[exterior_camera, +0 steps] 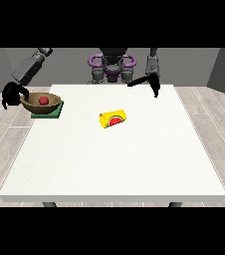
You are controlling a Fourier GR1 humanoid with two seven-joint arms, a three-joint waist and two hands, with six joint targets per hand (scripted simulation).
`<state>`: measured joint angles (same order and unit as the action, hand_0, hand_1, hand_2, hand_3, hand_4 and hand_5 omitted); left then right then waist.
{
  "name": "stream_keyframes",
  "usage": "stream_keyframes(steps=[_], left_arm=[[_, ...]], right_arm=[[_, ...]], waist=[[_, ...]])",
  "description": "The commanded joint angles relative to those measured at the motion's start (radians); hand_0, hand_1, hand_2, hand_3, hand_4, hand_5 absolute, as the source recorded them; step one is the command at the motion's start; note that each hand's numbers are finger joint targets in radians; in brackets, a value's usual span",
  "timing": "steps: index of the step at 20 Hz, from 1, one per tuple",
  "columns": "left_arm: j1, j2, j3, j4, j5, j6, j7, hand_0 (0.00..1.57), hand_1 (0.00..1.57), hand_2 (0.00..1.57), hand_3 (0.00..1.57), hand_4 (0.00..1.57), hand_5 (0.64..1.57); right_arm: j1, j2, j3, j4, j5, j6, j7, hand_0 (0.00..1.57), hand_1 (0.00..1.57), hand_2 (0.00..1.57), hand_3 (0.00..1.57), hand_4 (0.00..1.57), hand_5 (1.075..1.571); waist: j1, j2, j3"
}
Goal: Pick the cup and pour the ball into the bowl, then pick the bowl and place it on the pad
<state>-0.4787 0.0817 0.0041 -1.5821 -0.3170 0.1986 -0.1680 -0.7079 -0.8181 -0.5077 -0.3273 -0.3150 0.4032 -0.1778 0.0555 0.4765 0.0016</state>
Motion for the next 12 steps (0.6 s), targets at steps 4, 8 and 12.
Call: stream_keyframes(steps=[4,8,12], left_arm=[[0.042,0.056,0.040,-0.072,0.068,-0.079,0.031,0.00,0.00,0.00,0.00,0.00,1.566],[-0.013,0.024,0.028,-0.057,0.047,-0.046,0.073,0.00,0.00,0.00,0.00,0.00,1.567],[0.073,0.006,-0.009,-0.105,0.030,-0.036,0.002,0.00,0.00,0.00,0.00,0.00,1.565]], right_arm=[[0.047,-0.005,0.022,0.030,0.022,0.029,-0.008,1.57,1.57,1.57,1.04,0.73,1.570],[0.013,0.028,0.069,0.002,0.066,-0.019,-0.020,1.57,1.57,1.57,1.01,0.69,1.567],[0.035,-0.038,0.052,0.057,0.070,-0.056,0.033,1.57,1.57,1.57,1.57,0.59,1.535]], waist=[[0.019,-0.017,0.0000],[-0.002,-0.015,-0.0002],[0.019,0.025,-0.0001]])
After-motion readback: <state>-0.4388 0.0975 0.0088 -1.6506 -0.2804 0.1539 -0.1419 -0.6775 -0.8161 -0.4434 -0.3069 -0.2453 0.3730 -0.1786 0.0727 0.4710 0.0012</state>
